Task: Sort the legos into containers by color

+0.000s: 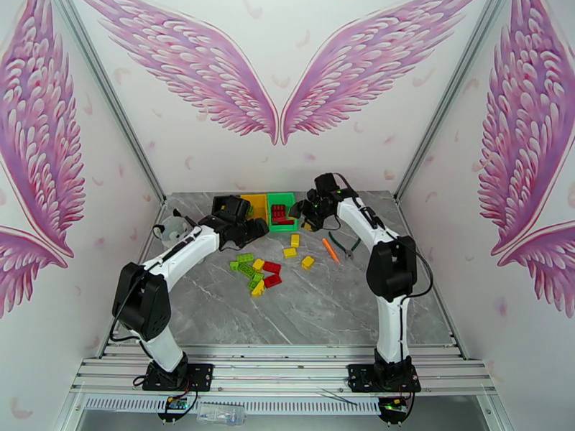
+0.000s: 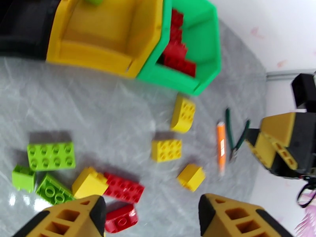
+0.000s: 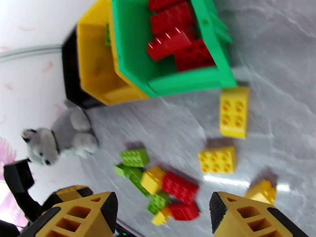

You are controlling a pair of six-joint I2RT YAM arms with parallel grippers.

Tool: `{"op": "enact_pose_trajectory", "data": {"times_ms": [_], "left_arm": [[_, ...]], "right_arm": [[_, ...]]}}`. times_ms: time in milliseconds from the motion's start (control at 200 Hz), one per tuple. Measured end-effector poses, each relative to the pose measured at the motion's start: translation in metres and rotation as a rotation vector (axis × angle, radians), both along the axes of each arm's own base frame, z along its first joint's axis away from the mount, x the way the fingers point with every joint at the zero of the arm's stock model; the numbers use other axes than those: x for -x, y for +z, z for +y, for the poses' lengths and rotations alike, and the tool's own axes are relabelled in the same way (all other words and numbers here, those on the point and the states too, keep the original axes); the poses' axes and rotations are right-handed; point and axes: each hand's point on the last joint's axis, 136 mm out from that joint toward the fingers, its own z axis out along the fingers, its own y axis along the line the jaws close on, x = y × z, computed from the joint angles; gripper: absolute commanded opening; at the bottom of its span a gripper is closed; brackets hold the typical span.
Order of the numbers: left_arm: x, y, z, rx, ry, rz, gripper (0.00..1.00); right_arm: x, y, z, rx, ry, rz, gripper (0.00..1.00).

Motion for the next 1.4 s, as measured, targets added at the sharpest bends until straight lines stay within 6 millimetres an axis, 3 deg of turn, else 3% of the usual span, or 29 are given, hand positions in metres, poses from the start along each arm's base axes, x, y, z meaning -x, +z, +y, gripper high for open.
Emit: {"op": "enact_pose_trajectory", "data": {"times_ms": [140,250,335,450,695,845,1105,1400], "left_arm": [[0.034,-0.021,-0.005,-0.085,-0.056,0.052,0.64],[0.047,-0.022,-0.018,-0.120,-0.110,0.045,0.66],[0.053,-0.019,-0.036,-0.140,-0.170,0.031,0.68],[0.048,-0.016,-0.070,-0.150,-0.252,-0.004,0.68],[0.027,-0.040,-0.144,-0.211,-0.428,-0.042,0.68],[0.018,-0.057,-0.172,-0.264,-0.506,-0.060,0.68],[0.009,-0.079,-0.189,-0.377,-0.576,-0.067,0.68],[0.006,-0.105,-0.192,-0.478,-0.604,-0.041,0.64]], "right_arm": [[0.046,-0.030,-0.017,0.099,0.029,0.066,0.70],[0.076,-0.056,-0.032,0.161,0.028,0.137,0.69],[0.097,-0.073,-0.045,0.202,0.019,0.186,0.66],[0.120,-0.085,-0.060,0.224,0.005,0.232,0.62],[0.149,-0.069,-0.094,0.208,-0.075,0.220,0.57],[0.168,-0.059,-0.109,0.198,-0.109,0.209,0.60],[0.200,-0.051,-0.121,0.197,-0.116,0.211,0.62],[0.209,-0.049,-0.125,0.172,-0.123,0.224,0.62]]}}
